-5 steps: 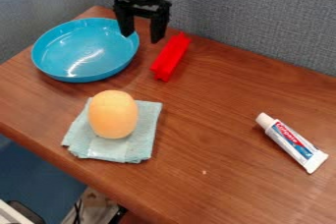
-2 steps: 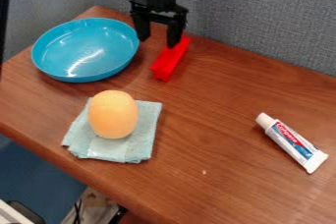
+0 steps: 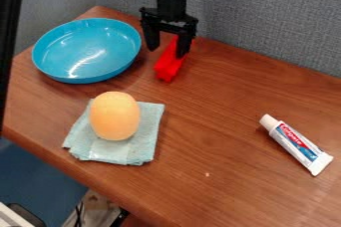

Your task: Put the red object on the blue plate

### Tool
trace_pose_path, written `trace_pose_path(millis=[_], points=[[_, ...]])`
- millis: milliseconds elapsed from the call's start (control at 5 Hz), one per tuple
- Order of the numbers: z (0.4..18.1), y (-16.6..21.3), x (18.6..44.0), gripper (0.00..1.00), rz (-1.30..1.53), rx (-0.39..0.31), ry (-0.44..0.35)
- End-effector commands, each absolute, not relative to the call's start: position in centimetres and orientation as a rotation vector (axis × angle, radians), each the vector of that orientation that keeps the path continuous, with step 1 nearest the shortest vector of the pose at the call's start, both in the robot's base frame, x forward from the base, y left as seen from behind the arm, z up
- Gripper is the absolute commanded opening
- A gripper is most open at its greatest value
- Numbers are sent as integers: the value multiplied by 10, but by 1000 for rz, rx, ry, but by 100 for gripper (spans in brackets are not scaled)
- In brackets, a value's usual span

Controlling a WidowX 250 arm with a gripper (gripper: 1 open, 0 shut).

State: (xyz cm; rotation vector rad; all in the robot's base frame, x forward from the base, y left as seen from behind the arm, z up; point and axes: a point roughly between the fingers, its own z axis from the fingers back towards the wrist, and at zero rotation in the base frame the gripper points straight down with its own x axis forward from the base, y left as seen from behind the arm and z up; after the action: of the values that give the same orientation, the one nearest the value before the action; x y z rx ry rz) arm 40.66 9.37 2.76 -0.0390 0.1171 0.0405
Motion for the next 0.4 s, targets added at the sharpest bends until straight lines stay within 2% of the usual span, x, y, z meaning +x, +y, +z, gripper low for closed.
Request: trace_pose_path(millis=[0,200], points=[[42,93,413,0,33,-23,72],[42,94,412,0,33,-26,73]])
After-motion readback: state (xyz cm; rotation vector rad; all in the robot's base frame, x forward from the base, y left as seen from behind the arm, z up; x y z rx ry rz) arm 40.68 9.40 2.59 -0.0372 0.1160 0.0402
